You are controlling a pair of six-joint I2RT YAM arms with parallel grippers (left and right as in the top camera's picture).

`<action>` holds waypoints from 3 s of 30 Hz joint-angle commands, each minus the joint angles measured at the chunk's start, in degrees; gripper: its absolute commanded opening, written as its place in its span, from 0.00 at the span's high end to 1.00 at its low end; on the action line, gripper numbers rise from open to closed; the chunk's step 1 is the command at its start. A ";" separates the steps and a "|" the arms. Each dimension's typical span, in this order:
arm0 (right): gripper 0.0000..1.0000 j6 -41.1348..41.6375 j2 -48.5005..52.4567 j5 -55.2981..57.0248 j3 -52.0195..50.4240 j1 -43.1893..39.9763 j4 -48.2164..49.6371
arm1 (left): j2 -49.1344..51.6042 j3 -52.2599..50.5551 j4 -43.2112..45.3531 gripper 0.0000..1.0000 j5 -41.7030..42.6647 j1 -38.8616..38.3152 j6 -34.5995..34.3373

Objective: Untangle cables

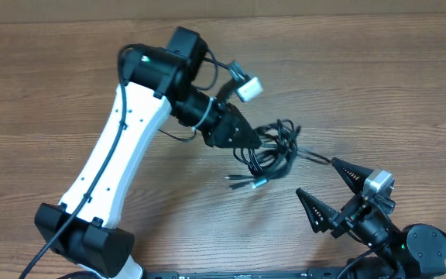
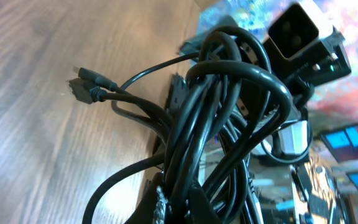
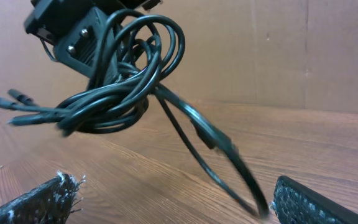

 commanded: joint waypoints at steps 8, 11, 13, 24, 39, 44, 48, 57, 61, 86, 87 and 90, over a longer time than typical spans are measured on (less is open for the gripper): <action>0.82 -2.78 0.13 0.22 1.46 -0.15 -0.20 | -2.01 0.39 -0.28 0.96 0.31 -2.82 1.57; 0.96 -2.78 0.13 0.72 1.46 -0.15 -0.22 | -2.01 0.42 -0.28 0.96 0.72 -2.82 1.57; 0.96 -2.75 0.13 1.53 1.46 -0.15 -0.26 | -2.01 0.39 -0.26 0.96 0.70 -2.82 1.60; 0.96 6.58 0.13 23.56 1.46 -0.15 -4.92 | -2.01 0.39 0.39 0.96 0.63 -2.78 1.64; 0.19 27.54 0.13 36.44 1.49 -0.13 -6.23 | -2.01 0.42 13.64 0.95 0.63 -2.32 1.57; 0.07 27.26 0.13 32.68 1.49 -0.13 -5.22 | -2.01 0.39 18.99 0.93 -2.19 -2.23 1.57; 0.07 27.28 0.13 27.54 1.49 -0.13 -1.86 | -2.01 0.39 21.18 0.93 -8.17 -3.39 1.57; 0.05 22.88 0.13 19.67 1.49 -0.13 2.36 | -2.01 0.42 25.03 0.94 -10.86 -5.35 1.55; 0.02 21.44 0.13 18.82 1.49 -0.13 2.25 | -2.01 0.42 25.38 0.96 -9.99 -6.62 1.64; 0.06 21.46 0.13 23.63 1.46 -0.15 0.24 | -2.05 0.42 19.71 0.96 -2.43 -11.34 7.65; 0.06 21.46 0.13 23.63 1.46 -0.15 0.20 | -2.05 0.42 19.87 0.96 -1.75 -11.37 7.65; 0.05 21.46 0.13 23.63 1.46 -0.15 0.02 | -2.05 0.42 20.09 0.96 0.33 -11.37 8.13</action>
